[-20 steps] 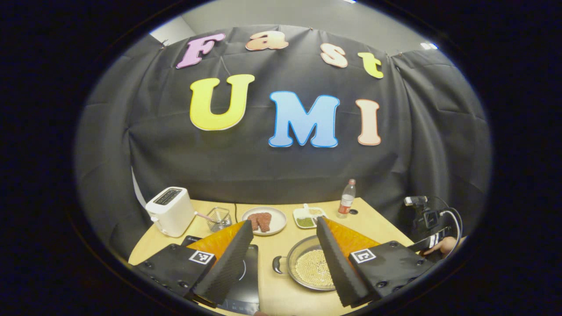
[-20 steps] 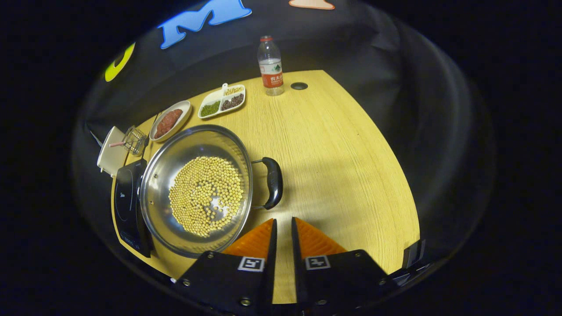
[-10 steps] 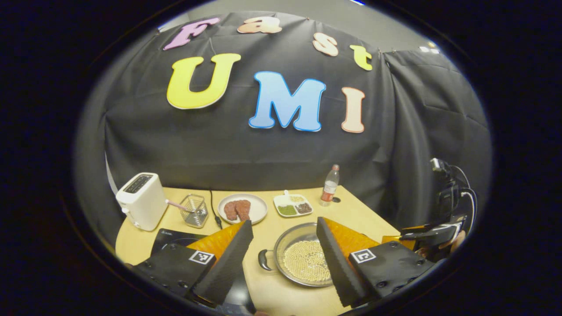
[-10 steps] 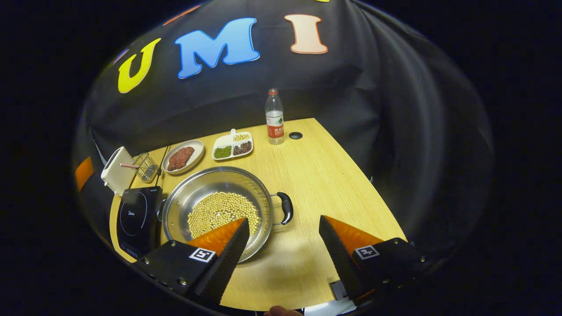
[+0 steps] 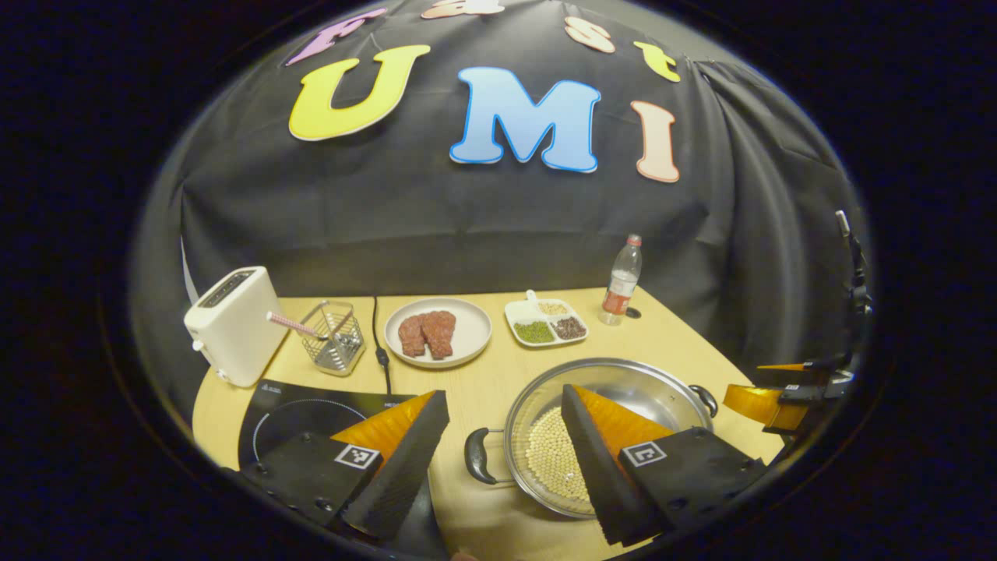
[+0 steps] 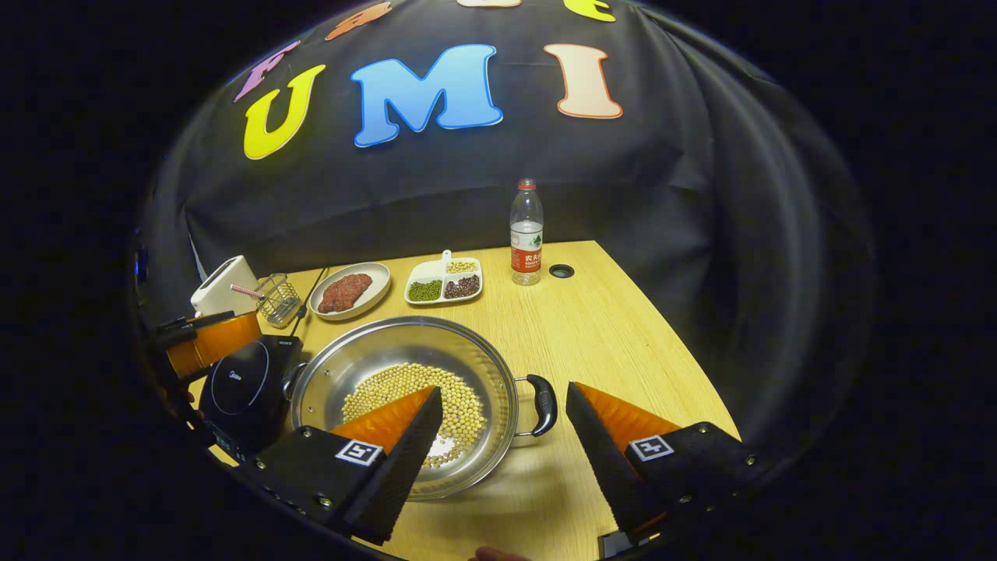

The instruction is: First push the handle of the pot to place it horizontally, then grasp the pot with both hands and set it on the induction cooktop.

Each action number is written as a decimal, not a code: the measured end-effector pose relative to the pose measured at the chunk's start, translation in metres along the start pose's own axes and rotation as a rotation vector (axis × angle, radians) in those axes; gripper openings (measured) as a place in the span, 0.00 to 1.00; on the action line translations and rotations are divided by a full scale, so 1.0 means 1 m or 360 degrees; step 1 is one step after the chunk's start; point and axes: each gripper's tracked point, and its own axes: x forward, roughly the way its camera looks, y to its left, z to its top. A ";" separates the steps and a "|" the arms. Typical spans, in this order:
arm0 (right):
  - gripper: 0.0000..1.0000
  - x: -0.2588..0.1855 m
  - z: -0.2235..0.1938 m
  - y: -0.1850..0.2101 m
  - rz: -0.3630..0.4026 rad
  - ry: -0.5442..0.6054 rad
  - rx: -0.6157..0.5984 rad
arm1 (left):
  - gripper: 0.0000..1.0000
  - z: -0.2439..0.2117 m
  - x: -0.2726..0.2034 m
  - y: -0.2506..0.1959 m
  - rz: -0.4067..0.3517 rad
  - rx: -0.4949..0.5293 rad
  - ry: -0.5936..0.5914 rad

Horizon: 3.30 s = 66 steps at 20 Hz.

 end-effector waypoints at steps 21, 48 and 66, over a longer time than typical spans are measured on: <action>0.99 0.095 -0.066 -0.019 -0.0052 0.0223 0.0009 | 0.95 -0.112 0.079 0.020 0.0112 0.0031 0.0279; 0.70 0.095 -0.068 -0.016 -0.0010 0.0355 0.0068 | 0.66 -0.099 0.070 0.019 0.0122 -0.0005 0.0259; 0.71 0.021 -0.015 0.036 0.0036 0.0269 0.0033 | 0.66 -0.031 -0.020 0.065 0.0157 -0.0013 0.0107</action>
